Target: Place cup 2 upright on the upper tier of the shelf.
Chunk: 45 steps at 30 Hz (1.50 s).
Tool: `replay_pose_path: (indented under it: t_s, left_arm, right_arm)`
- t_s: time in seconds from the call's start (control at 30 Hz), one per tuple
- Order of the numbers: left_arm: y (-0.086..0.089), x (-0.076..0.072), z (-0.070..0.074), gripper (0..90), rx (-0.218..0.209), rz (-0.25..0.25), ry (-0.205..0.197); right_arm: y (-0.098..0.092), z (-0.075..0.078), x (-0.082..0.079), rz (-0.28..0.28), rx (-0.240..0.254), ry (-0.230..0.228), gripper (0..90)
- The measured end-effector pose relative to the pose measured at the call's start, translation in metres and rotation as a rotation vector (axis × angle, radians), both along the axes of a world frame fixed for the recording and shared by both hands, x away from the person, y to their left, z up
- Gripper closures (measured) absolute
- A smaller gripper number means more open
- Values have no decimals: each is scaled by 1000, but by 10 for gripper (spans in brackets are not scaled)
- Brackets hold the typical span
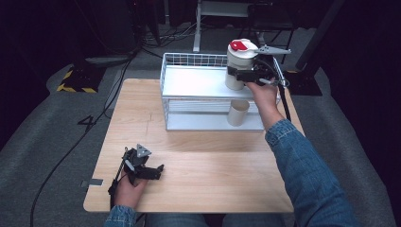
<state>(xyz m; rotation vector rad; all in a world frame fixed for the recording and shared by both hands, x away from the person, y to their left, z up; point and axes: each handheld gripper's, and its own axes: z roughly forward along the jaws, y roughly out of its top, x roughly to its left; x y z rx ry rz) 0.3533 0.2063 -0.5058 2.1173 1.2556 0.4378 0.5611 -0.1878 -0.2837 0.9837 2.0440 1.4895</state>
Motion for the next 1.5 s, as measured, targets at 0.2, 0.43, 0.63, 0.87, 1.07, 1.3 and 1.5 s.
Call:
replay_pose_path:
  t_s: [0.2,0.43,0.63,0.87,1.07,1.3,1.5]
  left_arm:
    - [0,0,0,4,-1,0,0]
    - [0,1,0,4,1,-3,-2]
    - [0,0,0,4,0,-2,-1]
    - [0,-1,0,6,0,-2,-3]
    - [0,-2,0,6,6,-2,-4]
    - [0,-2,0,6,6,-2,-4]
    - [0,-2,0,5,2,-4,-2]
  right_arm:
    - [-1,2,-1,-18,21,-31,22]
    - [-8,8,-7,-14,30,-20,0]
    - [-18,16,-25,-16,17,-26,0]
    - [-33,22,-47,11,12,-31,0]
    - [-45,25,-66,44,3,-36,0]
    - [-61,20,-91,81,-12,-51,0]
    - [-75,12,-109,105,2,-48,0]
